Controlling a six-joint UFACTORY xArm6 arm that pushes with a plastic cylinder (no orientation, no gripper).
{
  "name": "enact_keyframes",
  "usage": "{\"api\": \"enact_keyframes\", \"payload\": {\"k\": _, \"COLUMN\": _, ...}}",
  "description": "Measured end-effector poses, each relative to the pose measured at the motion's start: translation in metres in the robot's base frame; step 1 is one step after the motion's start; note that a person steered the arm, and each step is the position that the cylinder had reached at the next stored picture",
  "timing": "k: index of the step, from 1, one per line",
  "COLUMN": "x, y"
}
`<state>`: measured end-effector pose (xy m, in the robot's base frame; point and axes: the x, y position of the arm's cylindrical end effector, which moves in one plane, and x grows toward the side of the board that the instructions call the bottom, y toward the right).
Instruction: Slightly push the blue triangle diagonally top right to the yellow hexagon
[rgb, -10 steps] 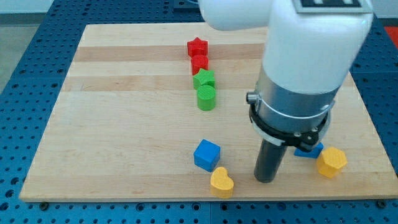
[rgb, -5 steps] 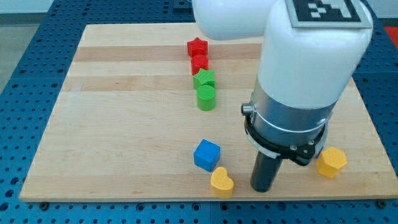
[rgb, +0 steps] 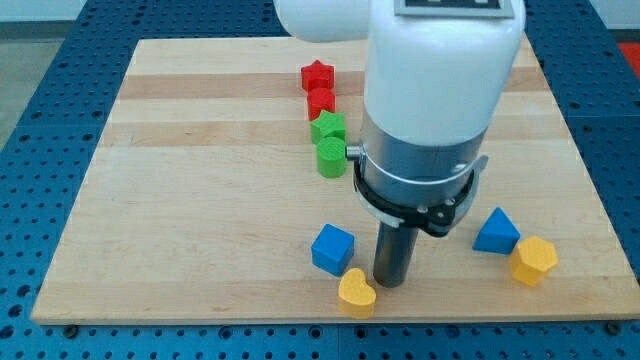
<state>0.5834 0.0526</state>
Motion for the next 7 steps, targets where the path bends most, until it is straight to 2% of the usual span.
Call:
{"api": "enact_keyframes", "payload": {"k": 3, "x": -0.031, "y": -0.006}}
{"api": "enact_keyframes", "payload": {"k": 5, "x": -0.039, "y": 0.034}}
{"api": "enact_keyframes", "payload": {"k": 6, "x": -0.053, "y": 0.05}}
{"api": "enact_keyframes", "payload": {"k": 7, "x": -0.087, "y": 0.059}}
